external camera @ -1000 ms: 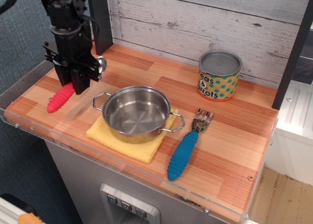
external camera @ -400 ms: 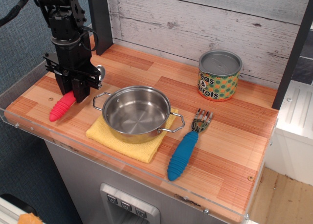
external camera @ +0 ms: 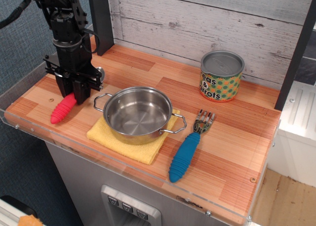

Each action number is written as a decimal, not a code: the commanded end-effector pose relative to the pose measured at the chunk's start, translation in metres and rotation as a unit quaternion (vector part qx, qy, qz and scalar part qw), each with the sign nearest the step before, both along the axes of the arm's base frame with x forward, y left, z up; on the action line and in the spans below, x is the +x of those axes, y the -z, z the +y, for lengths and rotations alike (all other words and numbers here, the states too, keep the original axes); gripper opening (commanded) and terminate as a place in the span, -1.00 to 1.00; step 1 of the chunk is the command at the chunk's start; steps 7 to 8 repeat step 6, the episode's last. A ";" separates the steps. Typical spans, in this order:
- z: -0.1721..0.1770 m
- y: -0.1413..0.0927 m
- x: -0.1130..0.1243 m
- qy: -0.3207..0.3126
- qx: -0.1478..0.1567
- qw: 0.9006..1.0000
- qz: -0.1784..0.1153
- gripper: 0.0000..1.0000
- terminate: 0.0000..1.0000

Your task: PICK UP THE SPOON AND KEEP ANOTHER SIDE OF THE TABLE

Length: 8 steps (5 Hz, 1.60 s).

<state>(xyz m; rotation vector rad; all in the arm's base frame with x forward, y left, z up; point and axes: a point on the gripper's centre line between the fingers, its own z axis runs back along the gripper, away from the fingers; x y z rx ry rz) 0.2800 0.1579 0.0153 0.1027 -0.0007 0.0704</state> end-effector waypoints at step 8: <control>-0.017 -0.091 0.020 0.025 0.030 0.996 -0.075 1.00 1.00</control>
